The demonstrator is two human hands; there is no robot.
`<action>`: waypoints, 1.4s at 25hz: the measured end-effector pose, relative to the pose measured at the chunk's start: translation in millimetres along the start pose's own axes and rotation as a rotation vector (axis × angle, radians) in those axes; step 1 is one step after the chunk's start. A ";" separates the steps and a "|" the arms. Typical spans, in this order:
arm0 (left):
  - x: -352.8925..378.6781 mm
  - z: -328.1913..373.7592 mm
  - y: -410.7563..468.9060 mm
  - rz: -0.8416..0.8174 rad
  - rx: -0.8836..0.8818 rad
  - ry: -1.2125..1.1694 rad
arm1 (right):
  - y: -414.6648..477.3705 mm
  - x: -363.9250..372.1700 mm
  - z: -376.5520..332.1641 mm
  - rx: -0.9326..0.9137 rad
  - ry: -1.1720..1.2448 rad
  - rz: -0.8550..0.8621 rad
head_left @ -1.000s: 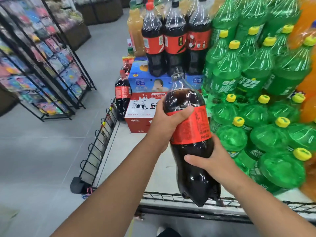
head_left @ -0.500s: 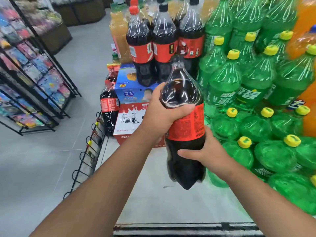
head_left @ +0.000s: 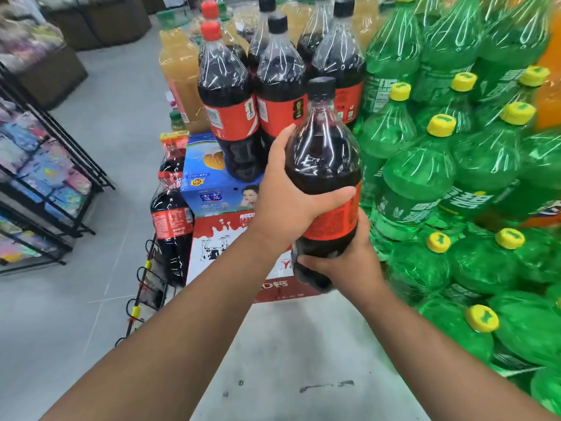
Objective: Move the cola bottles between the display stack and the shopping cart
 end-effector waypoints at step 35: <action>40.0 -111.3 97.9 -0.185 0.011 0.152 | 131.1 35.9 73.0 0.142 -0.048 0.317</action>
Point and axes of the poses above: each hand's wrist, its own y-axis towards the middle knuckle, its own x-axis out of the palm, z = x × y, the point moved 1 cm from there along y, towards the middle knuckle
